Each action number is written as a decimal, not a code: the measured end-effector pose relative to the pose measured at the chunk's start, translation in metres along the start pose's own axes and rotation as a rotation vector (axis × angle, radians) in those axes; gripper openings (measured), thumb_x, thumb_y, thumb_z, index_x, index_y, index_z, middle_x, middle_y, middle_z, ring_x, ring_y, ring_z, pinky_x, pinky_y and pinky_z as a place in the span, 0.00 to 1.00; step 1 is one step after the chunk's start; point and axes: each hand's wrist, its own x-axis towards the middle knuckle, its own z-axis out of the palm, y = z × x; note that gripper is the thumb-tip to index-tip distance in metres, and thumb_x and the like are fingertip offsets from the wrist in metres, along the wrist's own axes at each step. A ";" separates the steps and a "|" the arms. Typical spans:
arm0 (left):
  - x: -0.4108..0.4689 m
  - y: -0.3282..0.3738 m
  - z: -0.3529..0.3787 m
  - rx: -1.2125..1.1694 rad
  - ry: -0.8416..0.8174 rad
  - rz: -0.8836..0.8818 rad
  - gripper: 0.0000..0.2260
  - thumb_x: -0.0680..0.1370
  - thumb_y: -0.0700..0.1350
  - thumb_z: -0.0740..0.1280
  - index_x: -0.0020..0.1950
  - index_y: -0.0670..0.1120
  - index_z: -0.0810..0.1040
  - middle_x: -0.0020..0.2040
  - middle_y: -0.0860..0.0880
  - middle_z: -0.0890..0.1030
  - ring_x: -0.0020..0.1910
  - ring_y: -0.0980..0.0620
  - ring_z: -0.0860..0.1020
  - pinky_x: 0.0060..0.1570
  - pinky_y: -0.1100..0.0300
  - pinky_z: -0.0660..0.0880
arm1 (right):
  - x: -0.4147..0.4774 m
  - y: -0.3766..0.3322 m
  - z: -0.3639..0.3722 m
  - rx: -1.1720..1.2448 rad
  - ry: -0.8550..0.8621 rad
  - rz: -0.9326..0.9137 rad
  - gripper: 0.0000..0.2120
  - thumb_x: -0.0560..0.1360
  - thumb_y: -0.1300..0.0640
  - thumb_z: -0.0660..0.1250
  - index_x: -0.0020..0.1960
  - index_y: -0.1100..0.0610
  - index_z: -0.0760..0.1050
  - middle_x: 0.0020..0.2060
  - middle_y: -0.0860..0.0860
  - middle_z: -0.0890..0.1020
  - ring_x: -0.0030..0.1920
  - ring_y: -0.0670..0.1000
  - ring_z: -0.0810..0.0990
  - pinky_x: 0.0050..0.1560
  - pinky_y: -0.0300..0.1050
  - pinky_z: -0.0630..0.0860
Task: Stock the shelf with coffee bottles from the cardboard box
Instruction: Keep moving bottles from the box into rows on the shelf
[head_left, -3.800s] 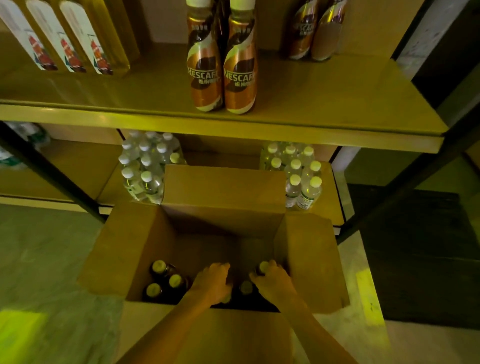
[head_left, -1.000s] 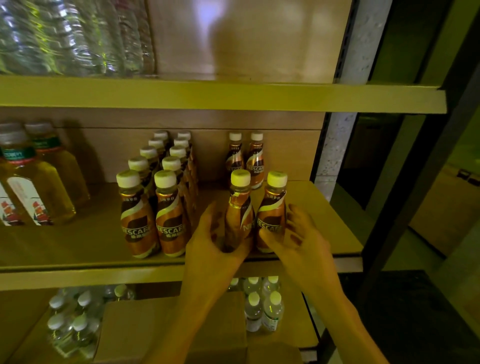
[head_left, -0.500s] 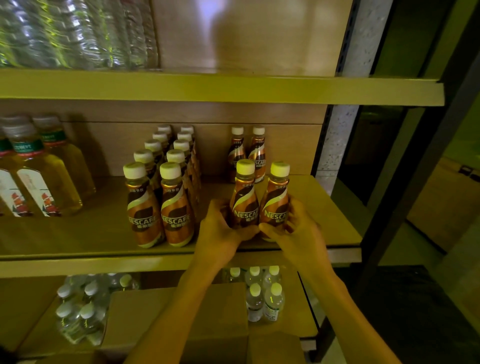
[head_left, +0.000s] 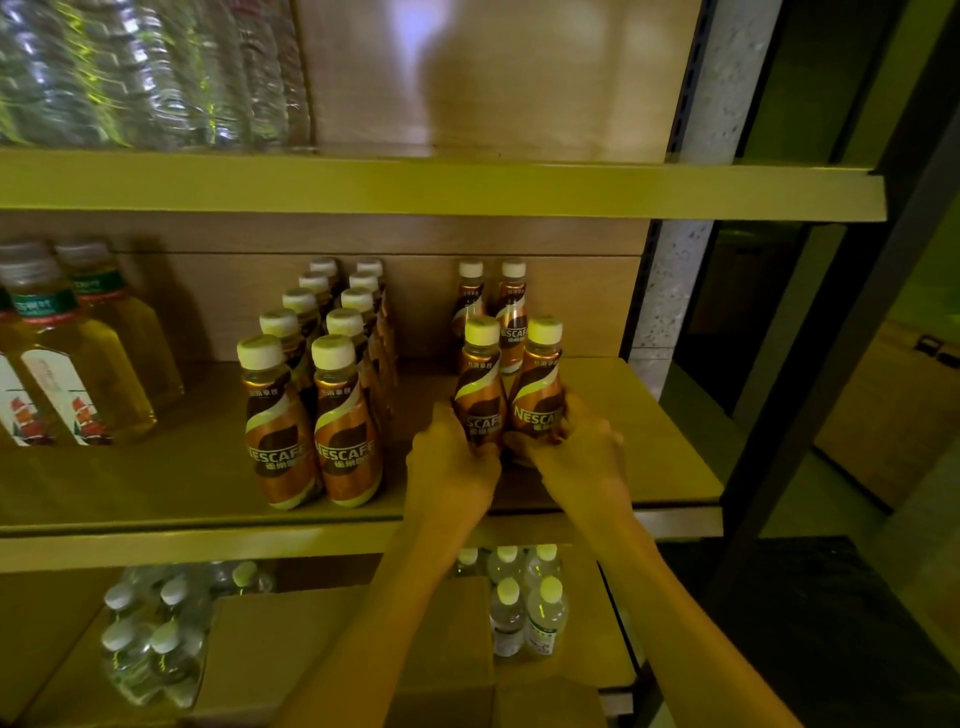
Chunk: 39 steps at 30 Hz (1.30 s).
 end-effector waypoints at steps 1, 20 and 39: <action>0.009 0.002 0.000 0.009 -0.012 -0.004 0.17 0.77 0.44 0.71 0.63 0.45 0.71 0.56 0.44 0.79 0.54 0.42 0.80 0.42 0.56 0.75 | 0.008 -0.001 0.002 -0.015 0.005 -0.003 0.29 0.66 0.51 0.81 0.64 0.47 0.75 0.52 0.45 0.84 0.53 0.48 0.82 0.52 0.50 0.82; 0.110 0.015 0.035 -0.161 -0.009 -0.046 0.24 0.79 0.37 0.66 0.74 0.41 0.65 0.68 0.40 0.74 0.67 0.40 0.74 0.64 0.48 0.75 | 0.111 0.009 0.039 0.030 -0.006 -0.032 0.25 0.69 0.57 0.78 0.64 0.55 0.76 0.50 0.46 0.83 0.49 0.46 0.81 0.41 0.33 0.76; 0.089 0.003 0.022 0.101 -0.077 0.051 0.20 0.75 0.47 0.69 0.65 0.44 0.71 0.59 0.44 0.77 0.59 0.42 0.77 0.52 0.53 0.75 | 0.098 0.012 0.024 -0.508 -0.109 -0.095 0.24 0.75 0.46 0.63 0.68 0.54 0.67 0.56 0.56 0.80 0.57 0.61 0.80 0.54 0.59 0.80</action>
